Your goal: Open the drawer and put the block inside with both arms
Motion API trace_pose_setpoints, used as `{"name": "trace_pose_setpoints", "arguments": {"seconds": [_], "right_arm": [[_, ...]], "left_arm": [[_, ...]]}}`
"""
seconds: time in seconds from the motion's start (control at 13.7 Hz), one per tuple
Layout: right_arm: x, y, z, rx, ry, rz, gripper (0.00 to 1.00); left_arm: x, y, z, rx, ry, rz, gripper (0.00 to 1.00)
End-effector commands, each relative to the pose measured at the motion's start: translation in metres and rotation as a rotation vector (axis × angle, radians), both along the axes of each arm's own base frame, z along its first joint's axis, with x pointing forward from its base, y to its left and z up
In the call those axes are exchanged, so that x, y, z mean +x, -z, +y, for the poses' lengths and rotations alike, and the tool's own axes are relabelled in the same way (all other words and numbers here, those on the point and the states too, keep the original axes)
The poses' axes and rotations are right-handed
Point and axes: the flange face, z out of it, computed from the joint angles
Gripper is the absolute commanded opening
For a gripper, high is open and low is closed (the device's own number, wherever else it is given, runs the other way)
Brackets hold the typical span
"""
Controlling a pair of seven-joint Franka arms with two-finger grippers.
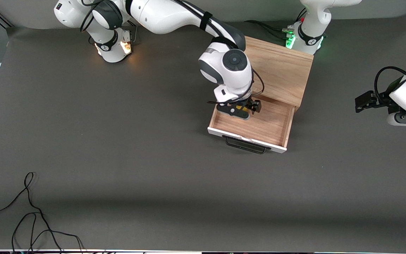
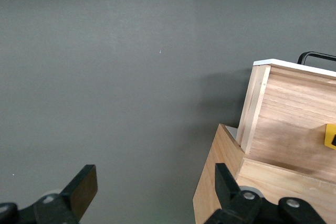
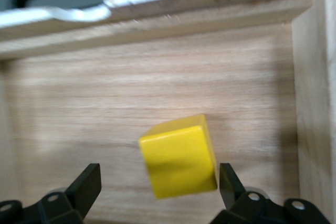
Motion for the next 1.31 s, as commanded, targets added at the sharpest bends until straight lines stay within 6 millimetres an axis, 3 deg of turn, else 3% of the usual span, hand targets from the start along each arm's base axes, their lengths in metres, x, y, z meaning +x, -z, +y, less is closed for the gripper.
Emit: {"name": "trace_pose_setpoints", "arguments": {"seconds": [0.0,0.15,0.29,0.44,0.58,0.8,1.02,1.24], "right_arm": [[0.005,-0.066,-0.020,-0.015,0.021,-0.015,1.00],[0.032,-0.112,-0.060,-0.045,0.016,-0.047,1.00],[0.054,-0.150,-0.116,-0.090,-0.060,-0.077,1.00],[0.087,-0.185,-0.198,-0.083,-0.116,-0.085,1.00],[0.107,-0.211,-0.276,-0.074,-0.122,-0.092,1.00],[0.123,-0.235,-0.393,-0.075,-0.139,-0.078,1.00],[0.123,-0.251,-0.494,-0.081,-0.187,-0.060,1.00],[0.114,-0.256,-0.564,-0.078,-0.158,-0.056,1.00]], "left_arm": [[-0.005,-0.002,-0.003,-0.009,0.022,0.009,1.00],[-0.004,-0.004,-0.005,-0.009,0.026,0.004,1.00],[-0.004,-0.004,-0.005,-0.011,0.026,0.005,1.00],[-0.004,-0.003,-0.006,-0.011,0.025,0.006,1.00],[-0.004,-0.003,-0.006,-0.010,0.023,0.006,1.00],[-0.004,-0.002,-0.006,-0.010,0.017,0.007,1.00],[-0.004,-0.002,-0.007,-0.030,0.012,0.010,1.00],[-0.005,-0.002,-0.006,-0.034,0.007,0.011,1.00]]}}
